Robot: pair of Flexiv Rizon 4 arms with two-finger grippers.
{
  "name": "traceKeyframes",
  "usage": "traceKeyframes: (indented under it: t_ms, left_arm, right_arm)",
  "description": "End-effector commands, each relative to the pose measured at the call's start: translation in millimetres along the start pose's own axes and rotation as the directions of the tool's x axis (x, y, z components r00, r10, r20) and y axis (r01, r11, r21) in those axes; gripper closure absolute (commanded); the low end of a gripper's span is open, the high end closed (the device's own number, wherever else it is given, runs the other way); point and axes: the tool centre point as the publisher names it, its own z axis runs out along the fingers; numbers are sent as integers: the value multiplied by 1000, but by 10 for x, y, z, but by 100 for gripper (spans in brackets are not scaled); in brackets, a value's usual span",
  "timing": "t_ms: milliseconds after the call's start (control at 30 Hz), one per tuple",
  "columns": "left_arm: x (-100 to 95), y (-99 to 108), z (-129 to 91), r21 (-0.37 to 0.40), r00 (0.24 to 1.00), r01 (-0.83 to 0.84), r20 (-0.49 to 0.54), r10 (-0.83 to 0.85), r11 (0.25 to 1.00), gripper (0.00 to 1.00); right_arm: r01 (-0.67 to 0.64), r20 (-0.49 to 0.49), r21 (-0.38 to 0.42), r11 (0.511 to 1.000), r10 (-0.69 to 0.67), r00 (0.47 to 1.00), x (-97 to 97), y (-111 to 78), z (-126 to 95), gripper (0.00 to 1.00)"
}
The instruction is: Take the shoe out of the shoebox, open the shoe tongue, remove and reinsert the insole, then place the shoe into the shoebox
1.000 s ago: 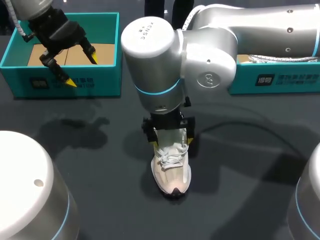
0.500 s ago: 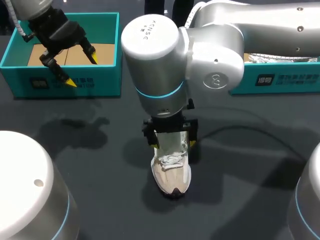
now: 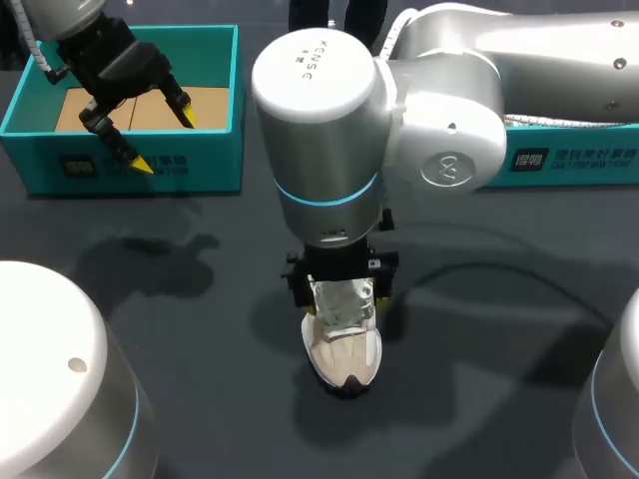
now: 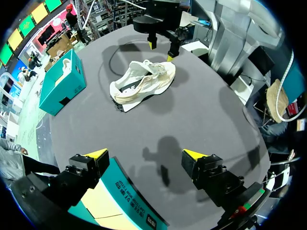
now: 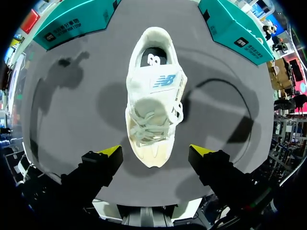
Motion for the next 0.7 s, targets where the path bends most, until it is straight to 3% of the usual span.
traceKeyframes:
  t_ms: [33, 100, 167, 333, 700]
  left_arm:
    - [0, 3, -2, -2, 1000, -1, -1, 1, 1000, 0]
    - [0, 3, -2, -2, 1000, -1, -1, 1, 1000, 0]
    - [0, 3, -2, -2, 1000, -1, -1, 1, 1000, 0]
    - [0, 3, -2, -2, 1000, -1, -1, 1, 1000, 0]
    - [0, 3, -2, -2, 1000, -1, -1, 1, 1000, 0]
  right_arm:
    - [-90, 3, -60, 994, 91, 996, 68, -121, -2, 11]
    - [-90, -3, -63, 994, 90, 996, 64, -128, -3, 19]
    - [-80, -4, -64, 995, 80, 997, 60, -124, -21, 51]
    - [-64, 5, -55, 996, 64, 998, 23, -84, -34, 61]
    - [-41, 46, -42, 998, 43, 998, -32, 81, 52, 60]
